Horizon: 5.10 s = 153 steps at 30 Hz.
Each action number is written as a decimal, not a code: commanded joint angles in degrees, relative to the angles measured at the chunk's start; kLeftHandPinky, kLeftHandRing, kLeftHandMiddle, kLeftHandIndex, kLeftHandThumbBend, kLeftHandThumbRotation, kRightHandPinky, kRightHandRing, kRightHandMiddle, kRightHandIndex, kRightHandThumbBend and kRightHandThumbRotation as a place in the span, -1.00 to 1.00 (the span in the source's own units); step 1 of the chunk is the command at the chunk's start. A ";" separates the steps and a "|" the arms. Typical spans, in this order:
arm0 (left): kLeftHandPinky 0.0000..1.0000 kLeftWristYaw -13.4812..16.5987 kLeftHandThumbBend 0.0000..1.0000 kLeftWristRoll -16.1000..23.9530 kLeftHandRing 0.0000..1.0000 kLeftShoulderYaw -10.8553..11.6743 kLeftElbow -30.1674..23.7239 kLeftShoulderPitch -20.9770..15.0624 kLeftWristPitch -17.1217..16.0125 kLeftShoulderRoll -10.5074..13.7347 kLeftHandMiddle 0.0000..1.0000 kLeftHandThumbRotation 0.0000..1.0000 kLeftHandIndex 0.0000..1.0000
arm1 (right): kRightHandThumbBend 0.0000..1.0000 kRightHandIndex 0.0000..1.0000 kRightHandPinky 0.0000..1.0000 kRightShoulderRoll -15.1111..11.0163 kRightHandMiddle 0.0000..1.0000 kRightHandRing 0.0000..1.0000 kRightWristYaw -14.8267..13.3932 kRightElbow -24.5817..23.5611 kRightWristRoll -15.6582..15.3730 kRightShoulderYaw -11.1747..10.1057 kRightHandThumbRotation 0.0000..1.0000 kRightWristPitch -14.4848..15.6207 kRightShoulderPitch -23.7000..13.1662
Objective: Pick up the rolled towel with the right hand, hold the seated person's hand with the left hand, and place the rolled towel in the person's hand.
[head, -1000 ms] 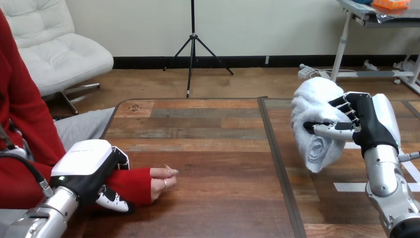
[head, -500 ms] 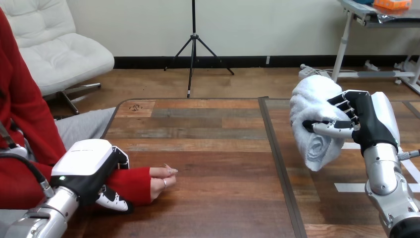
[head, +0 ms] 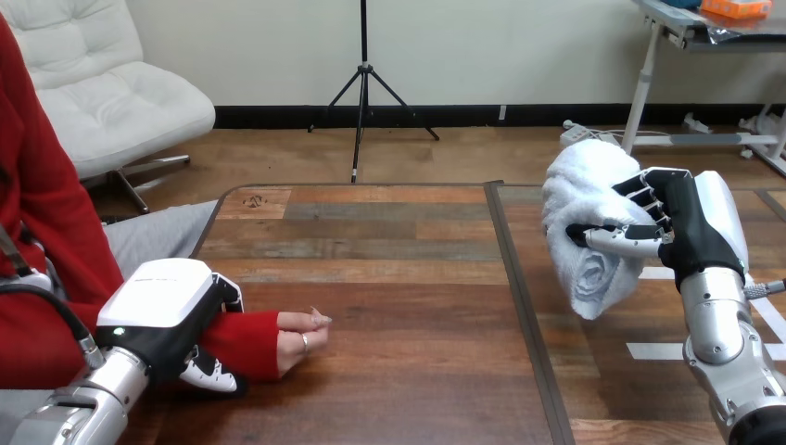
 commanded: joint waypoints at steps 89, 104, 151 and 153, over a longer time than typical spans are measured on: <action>-0.31 -0.05 0.44 4.07 -0.21 -1.14 -4.68 -0.91 6.20 0.58 -0.15 -1.00 -0.21 | 0.47 -0.09 -0.24 -0.18 -0.07 -0.13 -1.17 -2.88 0.61 -1.27 -1.00 -0.58 -2.92; -0.52 1.18 0.31 3.04 -0.41 -0.84 -4.47 -0.57 5.58 0.32 -0.30 -1.00 -0.30 | 0.46 -0.08 -0.23 -0.06 -0.06 -0.12 -0.76 -3.34 0.94 -1.43 -1.00 -0.28 -2.69; -0.53 3.57 0.32 1.43 -0.41 0.60 -8.40 0.81 5.05 0.71 -0.29 -1.00 -0.27 | 0.46 -0.07 -0.33 0.72 -0.11 -0.20 0.63 -5.35 1.15 -1.25 -1.00 0.23 -1.93; -0.53 3.70 0.32 1.57 -0.42 0.62 -8.70 0.89 5.17 0.75 -0.29 -1.00 -0.27 | 0.46 -0.07 -0.33 0.75 -0.12 -0.20 0.64 -5.45 1.06 -1.19 -1.00 0.21 -1.90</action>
